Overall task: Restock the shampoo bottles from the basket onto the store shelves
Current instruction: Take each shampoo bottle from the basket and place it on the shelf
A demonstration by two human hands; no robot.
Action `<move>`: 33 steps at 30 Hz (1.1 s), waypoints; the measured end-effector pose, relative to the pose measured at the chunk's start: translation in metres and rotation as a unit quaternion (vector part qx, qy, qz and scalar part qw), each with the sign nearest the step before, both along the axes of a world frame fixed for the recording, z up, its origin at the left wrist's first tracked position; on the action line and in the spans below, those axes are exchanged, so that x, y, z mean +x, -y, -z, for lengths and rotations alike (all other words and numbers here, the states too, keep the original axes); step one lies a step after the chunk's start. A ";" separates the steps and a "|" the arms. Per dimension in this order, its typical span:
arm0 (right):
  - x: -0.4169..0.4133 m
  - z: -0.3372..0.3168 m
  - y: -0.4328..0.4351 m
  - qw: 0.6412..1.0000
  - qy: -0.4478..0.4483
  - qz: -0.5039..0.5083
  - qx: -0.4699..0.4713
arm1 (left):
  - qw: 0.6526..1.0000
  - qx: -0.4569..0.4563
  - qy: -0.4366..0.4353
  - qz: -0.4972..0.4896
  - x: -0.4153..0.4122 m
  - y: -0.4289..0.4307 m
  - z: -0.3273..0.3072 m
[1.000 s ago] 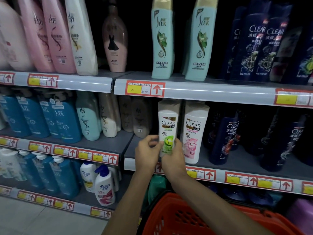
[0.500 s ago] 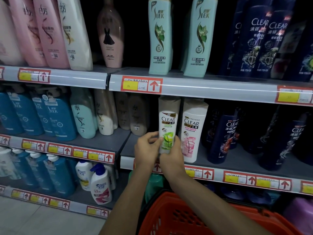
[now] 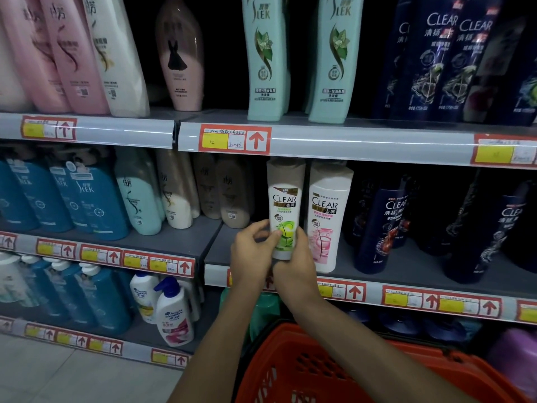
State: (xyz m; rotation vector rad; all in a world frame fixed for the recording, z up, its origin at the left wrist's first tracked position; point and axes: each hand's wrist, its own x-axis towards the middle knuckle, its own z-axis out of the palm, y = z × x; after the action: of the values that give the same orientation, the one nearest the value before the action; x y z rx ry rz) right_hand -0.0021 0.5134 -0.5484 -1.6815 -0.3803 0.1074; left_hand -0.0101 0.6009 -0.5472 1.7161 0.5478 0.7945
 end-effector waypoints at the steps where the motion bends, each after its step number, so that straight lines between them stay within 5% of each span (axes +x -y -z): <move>1: -0.001 -0.002 0.002 1.000 -0.001 -0.004 -0.002 | 1.000 0.005 -0.003 -0.008 -0.001 0.001 -0.001; 25: 0.017 -0.035 0.106 0.982 0.016 -0.124 -0.145 | 0.996 -0.011 -0.068 -0.057 -0.035 0.047 -0.021; 33: 0.029 -0.056 0.167 0.971 0.062 -0.155 -0.173 | 0.988 0.093 -0.126 -0.008 -0.044 0.087 -0.037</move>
State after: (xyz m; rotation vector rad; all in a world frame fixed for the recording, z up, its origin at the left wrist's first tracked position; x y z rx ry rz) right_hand 0.0274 0.3465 -0.4926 -1.9673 -0.7532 0.3153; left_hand -0.0538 0.5144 -0.5103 2.0025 0.6758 0.6608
